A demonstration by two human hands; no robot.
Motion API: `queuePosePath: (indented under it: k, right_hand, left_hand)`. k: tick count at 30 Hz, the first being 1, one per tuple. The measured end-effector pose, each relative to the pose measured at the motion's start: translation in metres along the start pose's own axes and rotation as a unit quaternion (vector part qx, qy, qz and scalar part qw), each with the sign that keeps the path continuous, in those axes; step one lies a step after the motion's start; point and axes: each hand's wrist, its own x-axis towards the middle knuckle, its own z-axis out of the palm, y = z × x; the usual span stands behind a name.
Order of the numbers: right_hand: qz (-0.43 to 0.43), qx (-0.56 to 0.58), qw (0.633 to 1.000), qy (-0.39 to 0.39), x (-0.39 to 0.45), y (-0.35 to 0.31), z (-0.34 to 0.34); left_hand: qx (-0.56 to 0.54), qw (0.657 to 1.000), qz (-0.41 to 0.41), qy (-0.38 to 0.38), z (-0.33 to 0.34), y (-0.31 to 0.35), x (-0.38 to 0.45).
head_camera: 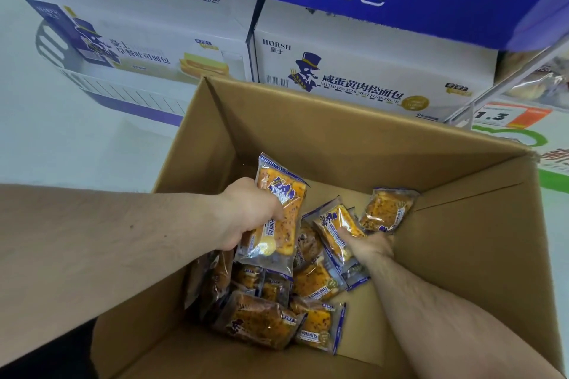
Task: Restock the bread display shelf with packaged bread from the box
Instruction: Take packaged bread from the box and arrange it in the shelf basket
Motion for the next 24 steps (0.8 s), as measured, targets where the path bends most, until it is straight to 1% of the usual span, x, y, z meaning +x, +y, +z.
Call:
queuePosePath:
  k: [4, 7, 12, 15, 17, 19, 21, 24]
  right_hand:
    - [-0.012, -0.007, 0.993, -0.120, 0.005, -0.010, -0.012]
    - [-0.022, -0.047, 0.983, -0.176, 0.005, -0.015, -0.020]
    - [-0.057, -0.029, 0.979, -0.191, -0.009, -0.015, -0.029]
    - [-0.077, -0.048, 0.978, -0.190, -0.027, -0.016, -0.043]
    - [-0.082, -0.051, 0.973, -0.211, -0.041, -0.017, -0.058]
    - [-0.077, -0.021, 0.965, -0.251, -0.057, -0.018, -0.075]
    - [-0.070, 0.061, 0.949, -0.300, -0.076, -0.017, -0.094]
    - [-0.089, 0.186, 0.928, -0.309, -0.109, -0.020, -0.126]
  left_hand:
    - [0.007, 1.000, -0.004, -0.002, 0.001, 0.000, 0.001]
    - [0.013, 1.000, -0.002, 0.000, 0.001, -0.002, 0.001]
    - [0.013, 1.000, 0.006, 0.016, 0.000, 0.001, 0.000]
    - [0.007, 0.999, 0.024, 0.032, 0.001, 0.006, -0.007]
    - [0.005, 0.998, 0.045, 0.048, 0.001, 0.009, -0.013]
    - [-0.010, 0.996, 0.060, 0.059, 0.000, 0.013, -0.020]
    - [-0.024, 0.994, 0.076, 0.069, -0.003, 0.018, -0.029]
    - [-0.060, 0.989, 0.104, 0.086, -0.006, 0.026, -0.045]
